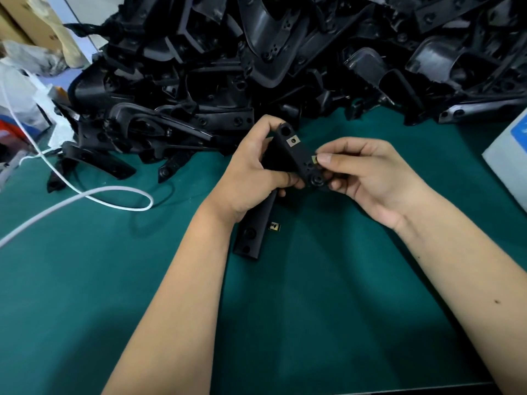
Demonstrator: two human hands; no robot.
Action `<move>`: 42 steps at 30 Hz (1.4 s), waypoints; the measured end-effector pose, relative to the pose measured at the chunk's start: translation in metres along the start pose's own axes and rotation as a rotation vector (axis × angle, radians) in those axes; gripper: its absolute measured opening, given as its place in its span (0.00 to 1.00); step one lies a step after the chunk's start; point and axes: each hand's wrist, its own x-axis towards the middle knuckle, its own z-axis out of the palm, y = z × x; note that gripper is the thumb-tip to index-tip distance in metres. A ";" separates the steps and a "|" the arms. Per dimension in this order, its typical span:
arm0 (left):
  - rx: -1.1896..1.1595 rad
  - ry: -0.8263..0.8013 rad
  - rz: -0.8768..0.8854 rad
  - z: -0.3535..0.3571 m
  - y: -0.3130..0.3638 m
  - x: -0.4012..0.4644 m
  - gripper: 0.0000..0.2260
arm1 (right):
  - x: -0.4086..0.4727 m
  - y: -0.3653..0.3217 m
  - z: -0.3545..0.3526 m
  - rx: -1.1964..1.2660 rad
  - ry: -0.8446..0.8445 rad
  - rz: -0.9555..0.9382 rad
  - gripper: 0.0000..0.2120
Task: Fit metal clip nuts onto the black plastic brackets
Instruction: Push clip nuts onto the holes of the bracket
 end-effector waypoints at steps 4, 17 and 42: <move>0.001 0.010 -0.017 0.001 -0.001 0.000 0.23 | 0.000 0.000 -0.002 0.022 -0.023 0.010 0.03; -0.056 -0.037 -0.029 -0.002 -0.003 -0.002 0.26 | -0.003 -0.001 0.005 -0.019 0.026 0.034 0.06; -0.121 -0.035 -0.026 -0.002 -0.018 0.004 0.25 | -0.003 0.001 0.007 0.067 0.108 0.061 0.06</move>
